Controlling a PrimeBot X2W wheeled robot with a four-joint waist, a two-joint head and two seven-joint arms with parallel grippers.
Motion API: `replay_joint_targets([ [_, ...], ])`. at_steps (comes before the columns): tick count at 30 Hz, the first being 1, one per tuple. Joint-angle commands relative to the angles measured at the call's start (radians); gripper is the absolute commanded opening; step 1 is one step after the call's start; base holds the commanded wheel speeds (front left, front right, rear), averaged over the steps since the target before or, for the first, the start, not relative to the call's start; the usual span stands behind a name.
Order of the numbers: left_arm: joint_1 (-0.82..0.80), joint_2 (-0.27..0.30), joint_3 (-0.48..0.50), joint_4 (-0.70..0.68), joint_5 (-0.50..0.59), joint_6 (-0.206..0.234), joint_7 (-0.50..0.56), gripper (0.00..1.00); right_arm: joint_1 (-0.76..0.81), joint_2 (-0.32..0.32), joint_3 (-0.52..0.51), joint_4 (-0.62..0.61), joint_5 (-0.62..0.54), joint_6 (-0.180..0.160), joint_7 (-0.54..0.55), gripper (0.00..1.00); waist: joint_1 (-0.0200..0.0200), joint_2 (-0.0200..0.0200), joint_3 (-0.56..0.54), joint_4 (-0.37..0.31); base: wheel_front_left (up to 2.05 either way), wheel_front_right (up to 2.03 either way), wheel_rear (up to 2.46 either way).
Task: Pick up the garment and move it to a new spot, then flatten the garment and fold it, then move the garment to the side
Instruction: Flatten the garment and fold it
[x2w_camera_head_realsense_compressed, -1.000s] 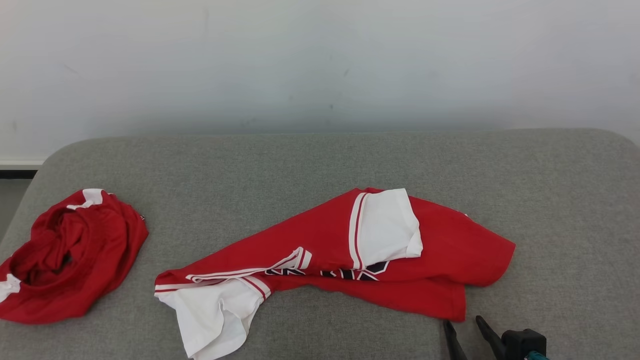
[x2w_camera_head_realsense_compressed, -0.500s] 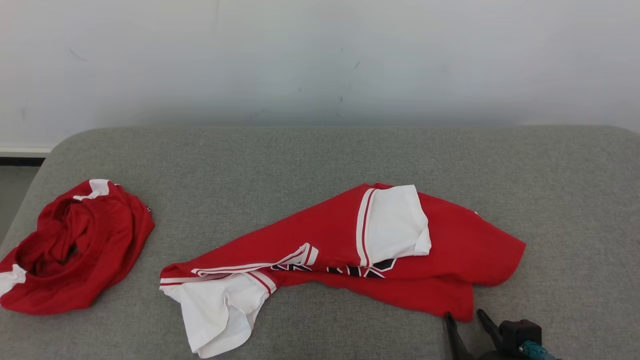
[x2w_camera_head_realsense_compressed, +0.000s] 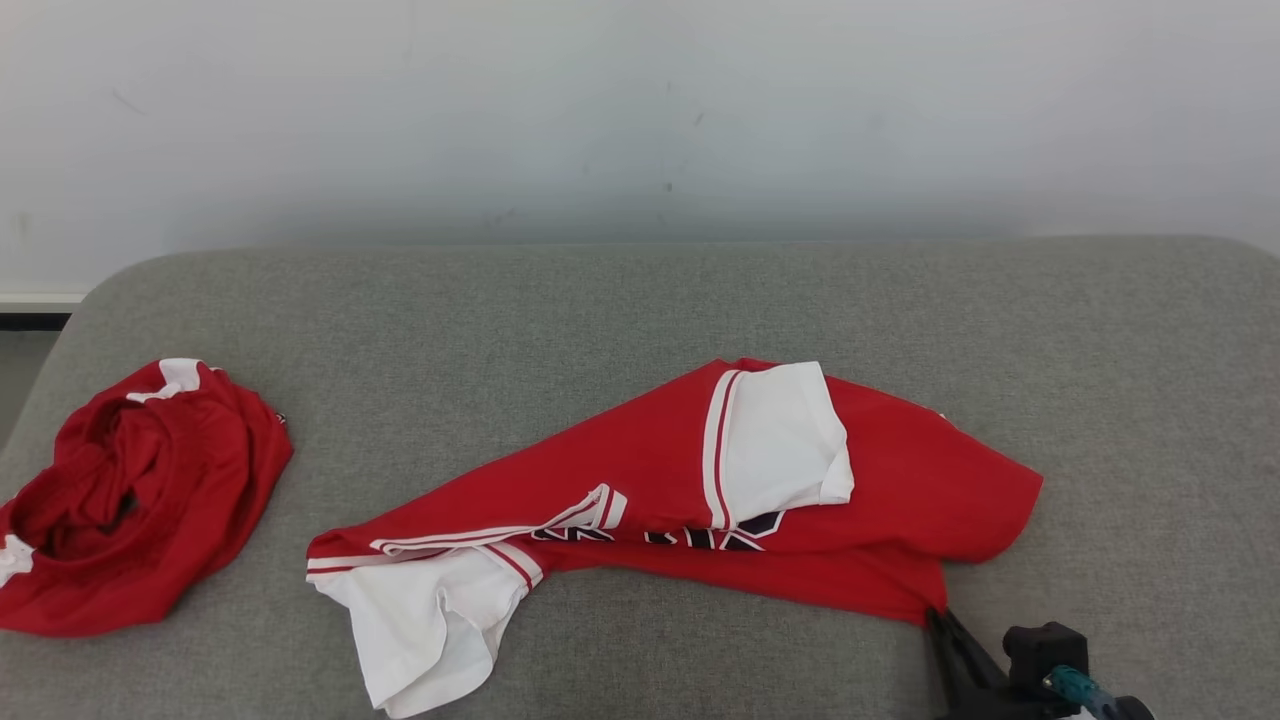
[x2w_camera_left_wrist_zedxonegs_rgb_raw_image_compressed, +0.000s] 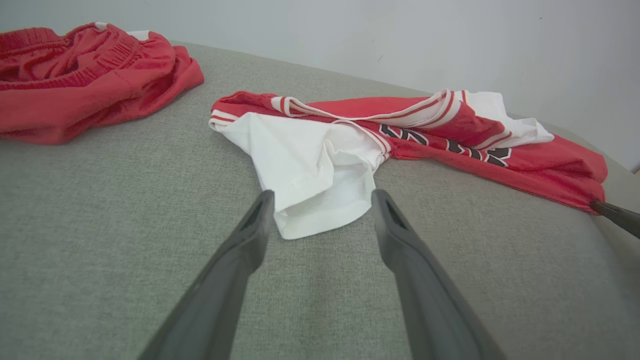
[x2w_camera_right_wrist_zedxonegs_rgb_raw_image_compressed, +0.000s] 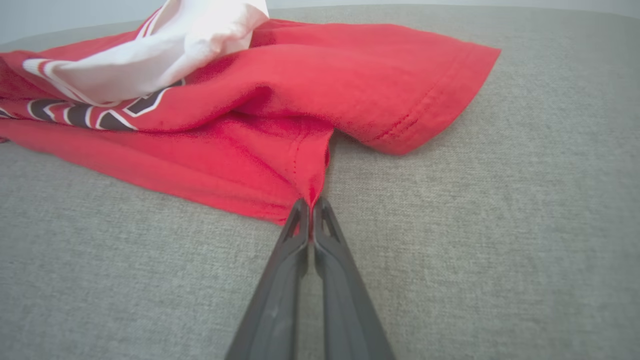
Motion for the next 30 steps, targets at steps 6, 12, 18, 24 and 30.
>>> replay_joint_targets([
  [6, -0.015, -0.001, -0.006, -0.001, 0.031, 0.001, -0.003, 1.00, 0.030, -0.041, -0.012, -0.030, -0.018, 0.000, -0.001, 0.00, -0.0001, -0.0001, 0.005, -0.020, 0.00, 0.00, 0.00],
  [12, -0.034, 0.010, -0.013, 0.056, 0.130, 0.047, -0.003, 1.00, 0.032, -0.046, -0.012, -0.036, -0.022, 0.000, -0.001, 0.00, -0.0001, -0.0001, 0.012, -0.035, 0.00, 0.00, 0.00],
  [18, -0.084, 0.018, 0.014, 0.152, 0.156, 0.110, -0.003, 1.00, 0.023, -0.031, -0.005, -0.041, -0.020, 0.000, -0.001, 0.00, -0.0001, -0.0001, 0.019, -0.037, 0.00, 0.00, 0.00],
  [24, -0.130, 0.030, 0.026, 0.199, 0.157, 0.118, -0.003, 1.00, 0.017, -0.031, 0.003, -0.042, -0.015, 0.000, -0.001, 0.00, -0.0001, -0.0001, 0.022, -0.038, 0.00, 0.00, 0.00],
  [30, -0.169, 0.034, 0.023, 0.263, 0.162, 0.120, -0.003, 1.00, 0.005, -0.034, 0.007, -0.044, -0.018, 0.000, -0.001, 0.00, -0.0001, -0.0001, 0.026, -0.046, 0.00, 0.00, 0.00],
])
